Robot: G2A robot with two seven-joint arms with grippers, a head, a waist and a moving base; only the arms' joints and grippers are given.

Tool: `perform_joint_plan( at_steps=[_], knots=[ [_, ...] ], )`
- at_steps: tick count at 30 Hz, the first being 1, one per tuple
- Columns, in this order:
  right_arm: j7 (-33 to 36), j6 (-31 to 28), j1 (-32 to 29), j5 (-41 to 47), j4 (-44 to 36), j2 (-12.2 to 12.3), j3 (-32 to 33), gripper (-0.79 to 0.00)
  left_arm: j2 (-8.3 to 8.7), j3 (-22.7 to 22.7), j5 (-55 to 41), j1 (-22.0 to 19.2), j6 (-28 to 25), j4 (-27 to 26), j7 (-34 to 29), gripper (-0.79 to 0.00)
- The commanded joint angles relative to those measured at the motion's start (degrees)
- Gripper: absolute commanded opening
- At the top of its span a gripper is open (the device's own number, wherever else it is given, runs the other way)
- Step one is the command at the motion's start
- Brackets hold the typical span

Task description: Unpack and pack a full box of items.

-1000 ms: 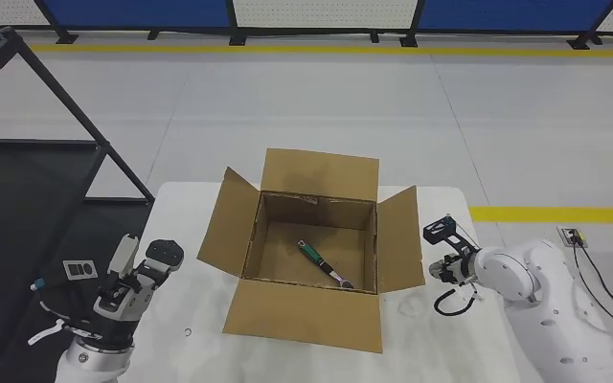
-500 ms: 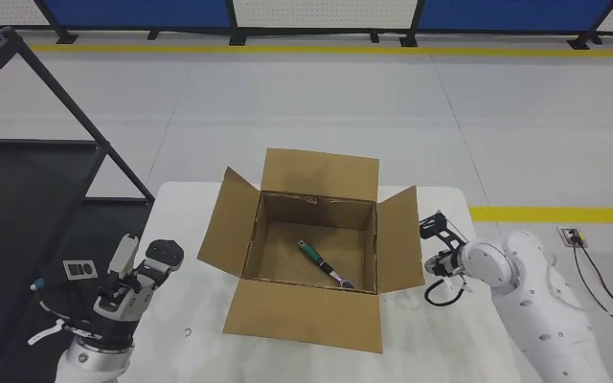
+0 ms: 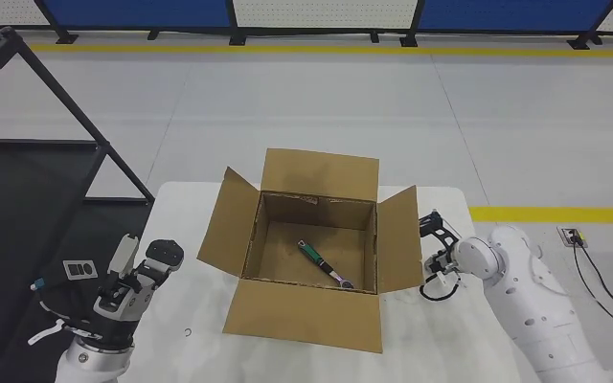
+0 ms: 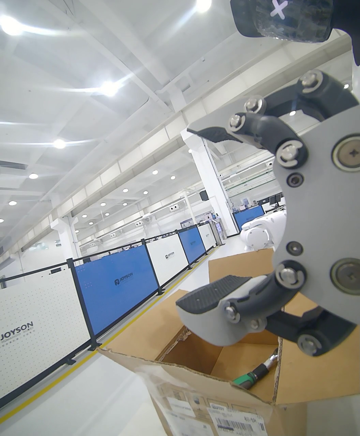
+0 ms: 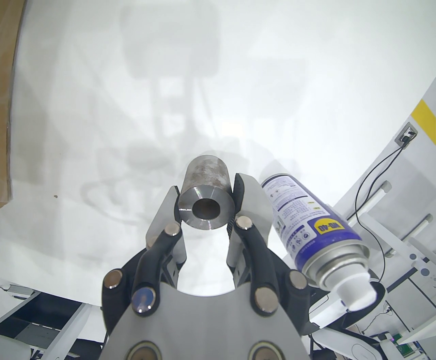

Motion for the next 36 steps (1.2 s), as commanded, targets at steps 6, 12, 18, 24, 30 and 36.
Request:
perform_joint_plan(
  at_steps=[6,12,18,24,30,36],
  knots=[
    [-0.04,0.26,1.42,0.25,2.24,-0.43,-1.3,-0.711,0.0,0.0,0.0,0.0,0.0,0.0,0.0,0.0],
    [0.14,0.45,2.38,0.54,3.39,-0.68,-1.96,-0.348,0.0,0.0,0.0,0.0,0.0,0.0,0.0,0.0],
    [0.46,0.91,2.73,0.53,3.06,-0.65,-1.86,-0.289,0.0,0.0,0.0,0.0,0.0,0.0,0.0,0.0],
    [0.7,2.22,1.33,-0.49,-0.89,0.21,0.67,-0.277,0.0,0.0,0.0,0.0,0.0,0.0,0.0,0.0],
    [2.83,4.92,-2.56,-2.16,-10.52,1.79,5.96,-0.157,0.0,0.0,0.0,0.0,0.0,0.0,0.0,0.0],
    [4.09,4.73,-8.74,-1.75,-25.01,3.6,13.9,0.0,0.0,0.0,0.0,0.0,0.0,0.0,0.0,0.0]
  ],
)
